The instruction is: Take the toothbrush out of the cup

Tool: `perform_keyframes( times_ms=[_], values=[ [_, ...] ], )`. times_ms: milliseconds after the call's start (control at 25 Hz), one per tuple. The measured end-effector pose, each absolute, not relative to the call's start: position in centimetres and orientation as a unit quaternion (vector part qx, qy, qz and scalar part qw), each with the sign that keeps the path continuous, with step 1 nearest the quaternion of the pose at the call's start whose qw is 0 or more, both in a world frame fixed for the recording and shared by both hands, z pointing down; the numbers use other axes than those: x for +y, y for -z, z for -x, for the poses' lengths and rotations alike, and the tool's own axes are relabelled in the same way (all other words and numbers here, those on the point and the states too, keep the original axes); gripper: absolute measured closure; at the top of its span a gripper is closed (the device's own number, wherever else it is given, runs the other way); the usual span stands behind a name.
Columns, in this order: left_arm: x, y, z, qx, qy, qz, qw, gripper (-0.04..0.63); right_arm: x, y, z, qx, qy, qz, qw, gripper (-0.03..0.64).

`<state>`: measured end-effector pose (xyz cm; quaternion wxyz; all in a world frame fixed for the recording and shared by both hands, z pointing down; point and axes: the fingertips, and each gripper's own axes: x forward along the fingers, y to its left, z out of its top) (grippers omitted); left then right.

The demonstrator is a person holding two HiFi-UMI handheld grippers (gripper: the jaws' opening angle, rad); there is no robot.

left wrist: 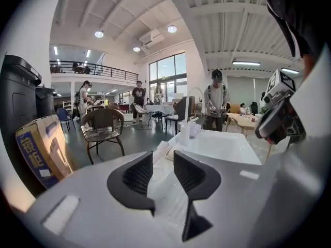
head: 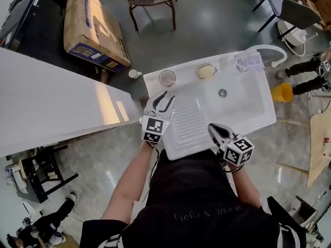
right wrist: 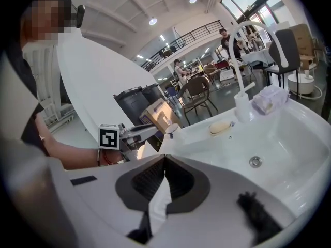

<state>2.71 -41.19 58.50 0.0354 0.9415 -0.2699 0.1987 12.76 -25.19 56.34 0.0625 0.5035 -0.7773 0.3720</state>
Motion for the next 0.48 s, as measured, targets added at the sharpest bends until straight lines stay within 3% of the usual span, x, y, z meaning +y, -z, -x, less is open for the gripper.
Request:
perform_keyframes(
  times_ms=[480],
  values=[
    [-43.6,-61.8,-4.6,-0.259,-0.239,-0.936,0.018,0.46,-24.9,-56.9,-14.0,-0.766,-0.385,-0.511,0.065,0.604]
  ],
)
